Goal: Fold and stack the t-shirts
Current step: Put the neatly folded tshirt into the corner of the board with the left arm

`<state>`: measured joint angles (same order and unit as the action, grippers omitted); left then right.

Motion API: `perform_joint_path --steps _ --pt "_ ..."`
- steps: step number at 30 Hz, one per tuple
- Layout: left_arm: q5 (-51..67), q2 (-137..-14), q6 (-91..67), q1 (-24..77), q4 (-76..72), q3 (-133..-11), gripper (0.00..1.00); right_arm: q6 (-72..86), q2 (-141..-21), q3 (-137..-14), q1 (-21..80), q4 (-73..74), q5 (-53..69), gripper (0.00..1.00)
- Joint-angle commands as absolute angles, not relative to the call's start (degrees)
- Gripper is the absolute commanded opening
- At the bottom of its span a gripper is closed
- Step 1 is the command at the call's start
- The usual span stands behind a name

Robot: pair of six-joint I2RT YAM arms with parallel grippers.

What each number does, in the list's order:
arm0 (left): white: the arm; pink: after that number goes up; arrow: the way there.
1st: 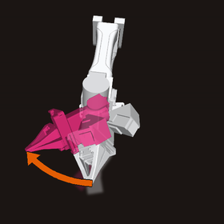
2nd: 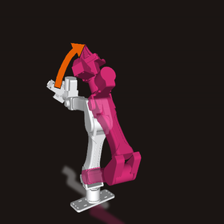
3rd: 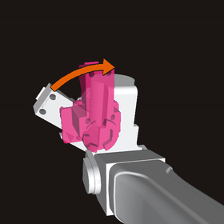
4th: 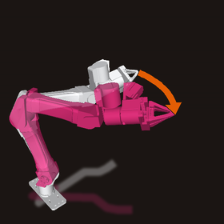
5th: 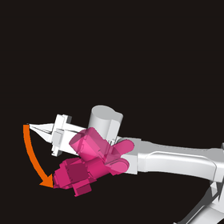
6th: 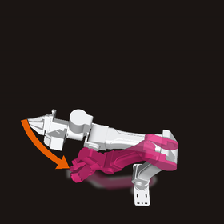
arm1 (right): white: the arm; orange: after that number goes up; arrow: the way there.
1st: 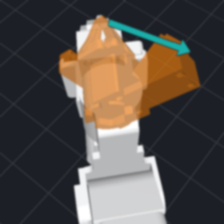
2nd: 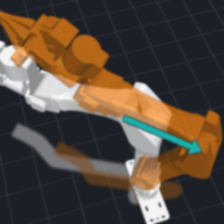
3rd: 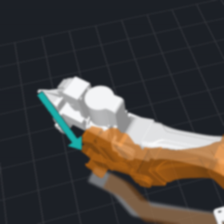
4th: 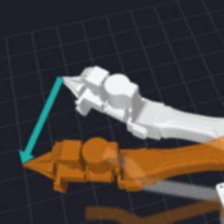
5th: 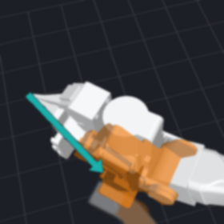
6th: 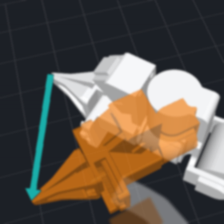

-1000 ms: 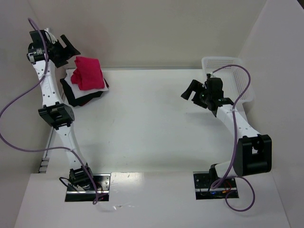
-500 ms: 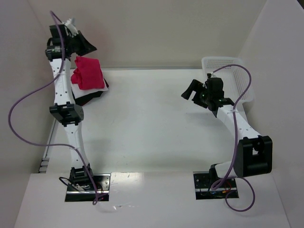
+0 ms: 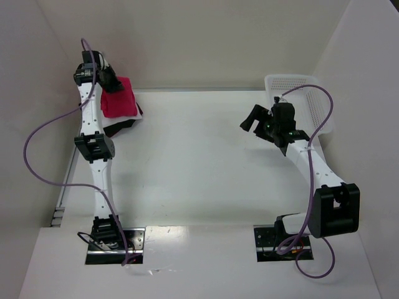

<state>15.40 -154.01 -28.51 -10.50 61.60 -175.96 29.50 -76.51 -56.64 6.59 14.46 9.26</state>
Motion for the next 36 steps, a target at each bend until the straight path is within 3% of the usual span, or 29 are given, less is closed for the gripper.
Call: perform_joint_path --steps 1,10,22,26,30,31,32,36 --pt "6.7 -151.0 -29.2 -12.7 64.1 -176.2 0.00 28.4 -75.7 -56.5 6.2 14.4 8.3 1.00" --pt "-5.5 -150.0 -26.6 -14.6 66.3 -169.5 0.00 28.4 -78.5 -57.0 6.2 13.4 8.9 1.00" --pt "-7.2 -152.1 -26.1 -17.0 66.6 -169.0 0.00 28.4 -78.5 -57.0 6.2 12.8 9.4 1.00" --pt "-5.2 -152.1 -26.1 -17.0 66.6 -170.1 0.06 28.4 -77.3 -57.0 6.2 14.0 9.4 1.00" --pt "-0.7 -147.1 -25.5 -17.0 63.9 -171.2 0.34 27.9 -76.0 -60.6 5.2 16.1 9.4 1.00" --pt "0.2 -145.6 -25.5 -17.0 62.7 -171.2 0.46 27.3 -76.0 -61.7 4.7 16.1 9.4 1.00" --pt "2.3 -142.8 -24.9 -17.0 62.7 -171.2 0.68 26.8 -76.0 -64.0 4.7 16.8 10.2 1.00" --pt "5.7 -135.2 -22.1 -17.0 61.0 -166.6 0.93 26.3 -76.6 -70.7 4.1 19.3 7.0 1.00"
